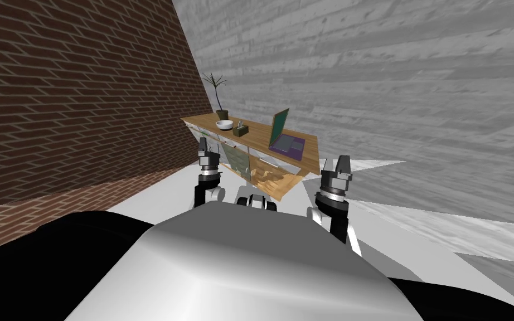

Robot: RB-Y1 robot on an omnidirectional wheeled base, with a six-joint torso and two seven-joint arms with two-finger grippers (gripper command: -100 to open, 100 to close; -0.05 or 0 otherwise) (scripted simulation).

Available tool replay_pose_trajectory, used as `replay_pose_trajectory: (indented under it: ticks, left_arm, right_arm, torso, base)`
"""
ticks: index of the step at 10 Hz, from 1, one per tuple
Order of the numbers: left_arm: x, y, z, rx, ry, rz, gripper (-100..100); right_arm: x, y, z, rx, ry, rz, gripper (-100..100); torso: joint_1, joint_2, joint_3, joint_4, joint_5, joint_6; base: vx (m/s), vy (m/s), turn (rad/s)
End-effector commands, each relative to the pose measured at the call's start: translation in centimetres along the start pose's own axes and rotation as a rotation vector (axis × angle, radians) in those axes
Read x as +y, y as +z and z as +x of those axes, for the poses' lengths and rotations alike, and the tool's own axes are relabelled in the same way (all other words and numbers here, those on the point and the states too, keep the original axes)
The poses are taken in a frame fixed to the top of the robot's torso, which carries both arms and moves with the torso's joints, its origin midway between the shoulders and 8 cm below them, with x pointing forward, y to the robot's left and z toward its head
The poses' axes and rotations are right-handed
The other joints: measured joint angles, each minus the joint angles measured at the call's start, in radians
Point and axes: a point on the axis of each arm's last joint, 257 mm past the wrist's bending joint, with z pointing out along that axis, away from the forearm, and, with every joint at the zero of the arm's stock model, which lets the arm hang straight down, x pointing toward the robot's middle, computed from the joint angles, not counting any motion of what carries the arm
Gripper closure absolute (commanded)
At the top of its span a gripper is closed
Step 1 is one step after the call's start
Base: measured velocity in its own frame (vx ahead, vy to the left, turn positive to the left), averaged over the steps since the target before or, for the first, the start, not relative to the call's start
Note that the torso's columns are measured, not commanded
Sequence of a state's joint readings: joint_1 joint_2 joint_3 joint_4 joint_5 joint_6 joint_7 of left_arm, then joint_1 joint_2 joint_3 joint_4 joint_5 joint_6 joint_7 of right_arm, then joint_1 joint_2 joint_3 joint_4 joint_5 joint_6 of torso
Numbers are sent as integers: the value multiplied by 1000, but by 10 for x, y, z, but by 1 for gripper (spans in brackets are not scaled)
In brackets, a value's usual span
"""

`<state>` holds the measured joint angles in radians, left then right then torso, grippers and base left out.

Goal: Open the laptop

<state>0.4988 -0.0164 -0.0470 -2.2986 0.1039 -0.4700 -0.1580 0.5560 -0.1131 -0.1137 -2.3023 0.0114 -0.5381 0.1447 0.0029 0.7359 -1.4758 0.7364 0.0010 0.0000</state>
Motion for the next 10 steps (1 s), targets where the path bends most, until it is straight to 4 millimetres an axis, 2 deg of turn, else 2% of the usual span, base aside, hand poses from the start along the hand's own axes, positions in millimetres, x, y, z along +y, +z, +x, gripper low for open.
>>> replay_pose_trajectory:
  ticks: [1, 7, 10]
  left_arm:
    - [0, 0, 0, 0, 0, 0, 0]
    - [0, 0, 0, 0, 0, 0, 0]
    - [0, 0, 0, 0, 0, 0, 0]
  right_arm:
    - [-21, -15, -11, 71, -115, 64, -100]
    - [-68, -61, -60, 284, -463, 247, -100]
    - [-78, -74, -83, 373, -599, 300, -100]
  torso:
    - [-2, 2, 0, 1, -1, 0]
    - [-1, 1, -1, 1, 0, 0]
    - [-6, 5, 1, 2, -2, 0]
  base:
    - [42, 117, -33]
    - [86, 152, -47]
    - [49, 128, -39]
